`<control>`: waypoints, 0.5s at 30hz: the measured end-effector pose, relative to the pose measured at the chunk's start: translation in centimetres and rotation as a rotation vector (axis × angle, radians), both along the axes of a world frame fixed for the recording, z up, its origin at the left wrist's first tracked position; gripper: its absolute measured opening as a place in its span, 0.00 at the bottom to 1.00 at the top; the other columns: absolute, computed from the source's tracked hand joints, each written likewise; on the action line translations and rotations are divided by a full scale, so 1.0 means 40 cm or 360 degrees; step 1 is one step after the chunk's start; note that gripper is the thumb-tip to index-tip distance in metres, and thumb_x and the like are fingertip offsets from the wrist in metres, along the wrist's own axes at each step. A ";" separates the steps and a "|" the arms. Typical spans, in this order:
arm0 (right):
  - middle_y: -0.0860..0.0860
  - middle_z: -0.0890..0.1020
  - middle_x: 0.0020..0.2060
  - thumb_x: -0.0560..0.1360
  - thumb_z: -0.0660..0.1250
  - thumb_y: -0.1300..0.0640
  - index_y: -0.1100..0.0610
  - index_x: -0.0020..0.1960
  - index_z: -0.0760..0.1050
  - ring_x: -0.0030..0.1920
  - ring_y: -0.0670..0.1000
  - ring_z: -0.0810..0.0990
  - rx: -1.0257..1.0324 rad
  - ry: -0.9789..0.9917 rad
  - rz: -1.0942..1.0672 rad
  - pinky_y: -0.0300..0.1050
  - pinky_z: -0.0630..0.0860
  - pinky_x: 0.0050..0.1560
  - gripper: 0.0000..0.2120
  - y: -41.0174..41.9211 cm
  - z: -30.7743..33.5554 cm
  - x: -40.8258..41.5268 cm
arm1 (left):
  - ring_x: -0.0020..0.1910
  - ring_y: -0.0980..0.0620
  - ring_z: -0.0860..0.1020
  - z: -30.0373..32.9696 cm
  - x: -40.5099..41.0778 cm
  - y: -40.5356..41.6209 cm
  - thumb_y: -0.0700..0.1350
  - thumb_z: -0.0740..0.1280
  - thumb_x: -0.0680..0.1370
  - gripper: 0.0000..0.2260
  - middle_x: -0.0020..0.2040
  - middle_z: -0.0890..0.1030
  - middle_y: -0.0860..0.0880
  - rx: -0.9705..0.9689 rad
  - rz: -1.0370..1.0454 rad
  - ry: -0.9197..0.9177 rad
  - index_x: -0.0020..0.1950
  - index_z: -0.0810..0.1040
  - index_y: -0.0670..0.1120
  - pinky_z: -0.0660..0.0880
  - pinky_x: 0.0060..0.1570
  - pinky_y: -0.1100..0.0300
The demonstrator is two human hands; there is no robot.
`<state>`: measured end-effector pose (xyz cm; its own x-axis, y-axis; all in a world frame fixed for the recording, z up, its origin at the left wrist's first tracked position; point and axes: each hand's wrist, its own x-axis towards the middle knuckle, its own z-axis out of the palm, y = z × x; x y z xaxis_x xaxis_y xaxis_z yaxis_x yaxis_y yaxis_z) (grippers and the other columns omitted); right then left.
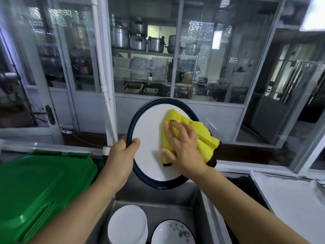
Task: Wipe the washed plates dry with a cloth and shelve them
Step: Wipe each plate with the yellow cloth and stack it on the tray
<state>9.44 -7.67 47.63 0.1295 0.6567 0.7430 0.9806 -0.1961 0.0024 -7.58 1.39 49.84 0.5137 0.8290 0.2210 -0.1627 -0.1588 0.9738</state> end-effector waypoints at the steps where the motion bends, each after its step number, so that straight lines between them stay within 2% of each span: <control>1: 0.51 0.61 0.70 0.79 0.48 0.36 0.53 0.76 0.61 0.69 0.61 0.59 -0.0017 0.0035 0.0040 0.57 0.57 0.66 0.32 0.007 -0.002 -0.026 | 0.51 0.43 0.80 0.002 0.002 -0.003 0.46 0.63 0.79 0.07 0.45 0.83 0.47 0.0005 0.0010 -0.0004 0.44 0.80 0.51 0.74 0.56 0.46; 3: 0.50 0.59 0.73 0.80 0.46 0.41 0.51 0.77 0.57 0.72 0.58 0.56 -0.0085 0.0060 0.0153 0.53 0.52 0.67 0.29 0.013 -0.010 -0.073 | 0.50 0.45 0.79 0.006 0.005 -0.003 0.46 0.64 0.78 0.07 0.45 0.83 0.47 0.0006 0.0029 -0.0019 0.44 0.80 0.51 0.73 0.57 0.46; 4: 0.50 0.59 0.73 0.80 0.47 0.43 0.51 0.78 0.56 0.73 0.58 0.56 -0.0127 0.0036 0.0218 0.52 0.52 0.66 0.28 0.011 -0.019 -0.091 | 0.50 0.45 0.79 0.007 0.004 0.000 0.49 0.65 0.77 0.06 0.46 0.83 0.46 -0.0003 0.0035 -0.0024 0.44 0.80 0.50 0.73 0.58 0.44; 6: 0.49 0.61 0.73 0.77 0.53 0.47 0.51 0.77 0.57 0.72 0.59 0.60 -0.0214 -0.0104 0.0322 0.52 0.58 0.63 0.29 -0.003 -0.037 -0.107 | 0.52 0.43 0.80 0.008 -0.002 0.015 0.54 0.65 0.72 0.11 0.47 0.84 0.45 -0.0037 0.0044 -0.0044 0.47 0.81 0.50 0.72 0.60 0.39; 8: 0.47 0.65 0.71 0.75 0.59 0.50 0.49 0.75 0.61 0.66 0.59 0.68 -0.0249 -0.0356 0.0317 0.52 0.65 0.57 0.28 -0.023 -0.054 -0.086 | 0.52 0.40 0.79 0.005 -0.015 0.029 0.56 0.64 0.70 0.13 0.47 0.83 0.44 -0.0040 0.0032 -0.0030 0.47 0.81 0.52 0.72 0.59 0.38; 10: 0.46 0.68 0.67 0.76 0.62 0.55 0.48 0.72 0.64 0.57 0.60 0.73 -0.0164 -0.0445 0.0227 0.53 0.72 0.50 0.25 -0.040 -0.061 -0.043 | 0.52 0.38 0.78 0.006 -0.032 0.030 0.55 0.63 0.71 0.11 0.46 0.83 0.42 0.0001 0.0004 0.0011 0.46 0.81 0.52 0.73 0.59 0.39; 12: 0.50 0.71 0.63 0.75 0.61 0.62 0.51 0.70 0.67 0.49 0.60 0.72 0.0001 -0.0364 0.0129 0.55 0.74 0.47 0.24 -0.049 -0.057 0.004 | 0.51 0.40 0.79 0.002 -0.043 0.030 0.52 0.64 0.75 0.09 0.46 0.83 0.44 0.0052 -0.0058 0.0047 0.47 0.80 0.50 0.73 0.58 0.42; 15: 0.56 0.70 0.60 0.68 0.68 0.69 0.57 0.68 0.70 0.47 0.58 0.68 0.0188 -0.0328 -0.0033 0.55 0.75 0.48 0.29 -0.052 -0.023 0.041 | 0.50 0.41 0.79 -0.009 -0.047 0.039 0.47 0.62 0.80 0.08 0.45 0.82 0.43 0.0078 -0.0052 0.0136 0.47 0.79 0.47 0.74 0.56 0.46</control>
